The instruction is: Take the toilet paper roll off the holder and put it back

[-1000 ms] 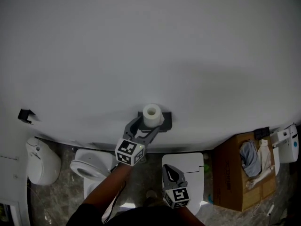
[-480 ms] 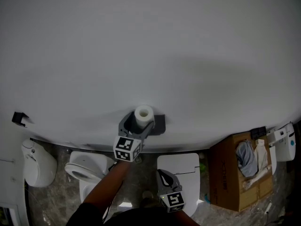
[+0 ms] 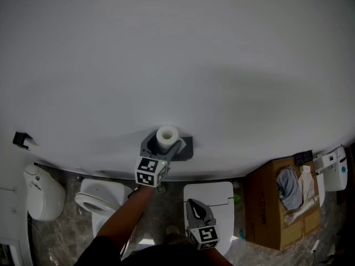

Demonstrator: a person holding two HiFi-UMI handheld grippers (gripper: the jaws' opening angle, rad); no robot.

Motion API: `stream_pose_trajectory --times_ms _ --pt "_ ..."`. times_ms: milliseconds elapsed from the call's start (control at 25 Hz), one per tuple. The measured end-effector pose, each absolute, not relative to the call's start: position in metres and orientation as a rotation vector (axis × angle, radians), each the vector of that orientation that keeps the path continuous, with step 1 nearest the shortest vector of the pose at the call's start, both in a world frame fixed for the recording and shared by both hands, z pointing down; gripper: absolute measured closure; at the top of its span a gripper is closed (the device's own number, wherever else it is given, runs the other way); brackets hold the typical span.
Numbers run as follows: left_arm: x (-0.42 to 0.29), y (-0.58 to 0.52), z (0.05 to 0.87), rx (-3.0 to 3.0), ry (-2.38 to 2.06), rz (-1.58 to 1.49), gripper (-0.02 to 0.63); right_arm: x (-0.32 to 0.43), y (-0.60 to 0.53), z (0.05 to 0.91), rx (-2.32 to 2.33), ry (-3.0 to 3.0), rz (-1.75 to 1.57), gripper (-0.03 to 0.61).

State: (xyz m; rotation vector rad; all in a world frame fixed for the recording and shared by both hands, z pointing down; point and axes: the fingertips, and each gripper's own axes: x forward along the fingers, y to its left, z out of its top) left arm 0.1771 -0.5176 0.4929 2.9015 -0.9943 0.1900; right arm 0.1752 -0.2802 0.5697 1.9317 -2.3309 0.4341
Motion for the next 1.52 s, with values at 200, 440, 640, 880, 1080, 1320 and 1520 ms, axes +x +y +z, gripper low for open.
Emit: stream_pose_trajectory --times_ms 200,440,640,880,1080,1320,1520 --pt "0.165 -0.509 0.468 2.914 -0.996 0.106 0.25 0.182 -0.282 0.558 1.955 -2.333 0.404 0.578" --pt "0.111 -0.473 0.424 2.861 -1.056 0.043 0.249 0.191 -0.283 0.54 2.008 -2.297 0.359 0.578" --pt "0.042 -0.421 0.393 2.825 -1.171 -0.008 0.249 0.182 -0.278 0.495 2.038 -2.315 0.27 0.578" --pt "-0.043 -0.358 0.408 2.723 -1.315 -0.022 0.249 0.162 -0.249 0.471 2.06 -2.362 0.252 0.578" --pt "-0.096 -0.322 0.441 2.613 -1.42 0.01 0.249 0.148 -0.234 0.477 2.028 -2.368 0.273 0.578" --pt "-0.13 -0.301 0.451 2.56 -1.5 0.036 0.249 0.136 -0.224 0.476 2.009 -2.383 0.274 0.578" --pt "-0.12 -0.311 0.44 2.596 -1.471 0.034 0.249 0.133 -0.231 0.479 2.001 -2.387 0.27 0.578"
